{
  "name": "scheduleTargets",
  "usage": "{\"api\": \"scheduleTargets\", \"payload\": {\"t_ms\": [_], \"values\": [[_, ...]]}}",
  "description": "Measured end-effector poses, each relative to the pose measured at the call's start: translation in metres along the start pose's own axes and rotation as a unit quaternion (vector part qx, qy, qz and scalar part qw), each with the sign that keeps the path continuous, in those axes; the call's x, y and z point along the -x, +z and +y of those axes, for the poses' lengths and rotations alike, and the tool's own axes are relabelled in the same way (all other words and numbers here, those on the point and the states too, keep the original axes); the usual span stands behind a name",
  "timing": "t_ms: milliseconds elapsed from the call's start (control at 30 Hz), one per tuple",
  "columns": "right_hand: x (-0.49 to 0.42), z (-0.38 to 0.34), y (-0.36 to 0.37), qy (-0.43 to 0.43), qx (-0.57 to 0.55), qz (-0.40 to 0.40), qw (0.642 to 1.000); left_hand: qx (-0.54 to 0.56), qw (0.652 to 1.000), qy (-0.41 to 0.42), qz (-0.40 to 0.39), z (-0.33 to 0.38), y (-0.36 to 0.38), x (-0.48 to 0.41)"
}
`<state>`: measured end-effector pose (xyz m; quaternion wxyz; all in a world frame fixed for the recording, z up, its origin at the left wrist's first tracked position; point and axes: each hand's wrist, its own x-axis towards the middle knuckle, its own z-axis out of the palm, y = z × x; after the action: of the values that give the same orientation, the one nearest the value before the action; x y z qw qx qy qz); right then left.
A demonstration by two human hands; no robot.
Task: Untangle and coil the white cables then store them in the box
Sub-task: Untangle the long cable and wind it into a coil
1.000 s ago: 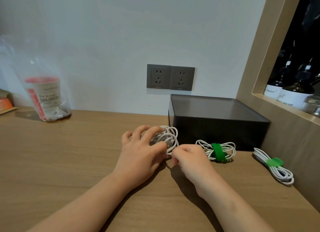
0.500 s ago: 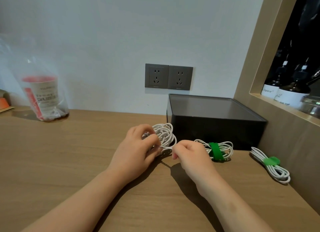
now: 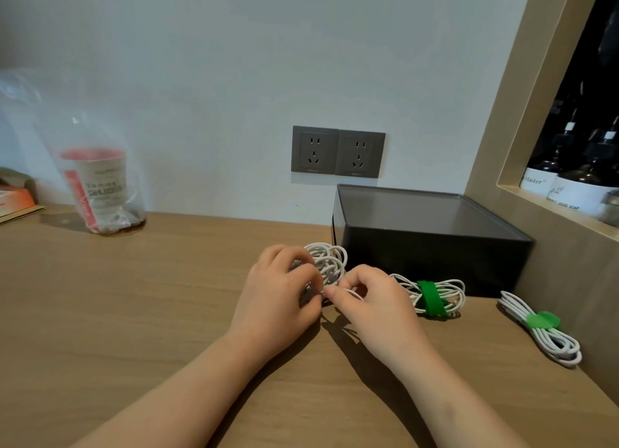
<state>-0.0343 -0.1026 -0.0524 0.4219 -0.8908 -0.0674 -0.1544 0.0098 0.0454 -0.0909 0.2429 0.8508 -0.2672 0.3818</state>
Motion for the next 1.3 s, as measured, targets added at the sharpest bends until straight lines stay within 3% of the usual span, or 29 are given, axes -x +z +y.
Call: {"api": "scheduleTargets", "payload": {"t_ms": [233,333,433,633,700,967,1100,1300], "values": [[-0.001,-0.001,0.005,0.132,-0.3,0.036,0.944,0.011,1.0,-0.008,0.018,0.003,0.005,0.002],[-0.004,-0.001,0.001,0.138,-0.351,0.075,0.923,-0.008,1.0,-0.001,0.0,0.004,0.003,0.002],[-0.004,-0.006,-0.002,0.139,-0.402,0.053,0.903,-0.018,1.0,0.007,-0.002,0.005,0.002,0.003],[0.001,-0.017,-0.012,0.225,-0.591,-0.013,0.774,-0.02,1.0,0.008,0.016,0.0,0.002,0.003],[0.002,-0.017,-0.016,0.241,-0.62,-0.027,0.746,-0.021,1.0,0.015,0.011,0.001,0.001,0.002],[0.012,-0.027,-0.03,0.225,-0.618,-0.074,0.749,-0.018,0.998,0.037,0.037,-0.008,-0.003,0.001],[0.011,-0.025,-0.04,0.26,-0.581,-0.083,0.767,-0.013,0.998,0.055,0.026,-0.012,-0.001,-0.001],[0.014,-0.019,-0.044,0.264,-0.584,-0.094,0.762,0.01,0.999,0.05,0.008,-0.012,0.001,0.001]]}}
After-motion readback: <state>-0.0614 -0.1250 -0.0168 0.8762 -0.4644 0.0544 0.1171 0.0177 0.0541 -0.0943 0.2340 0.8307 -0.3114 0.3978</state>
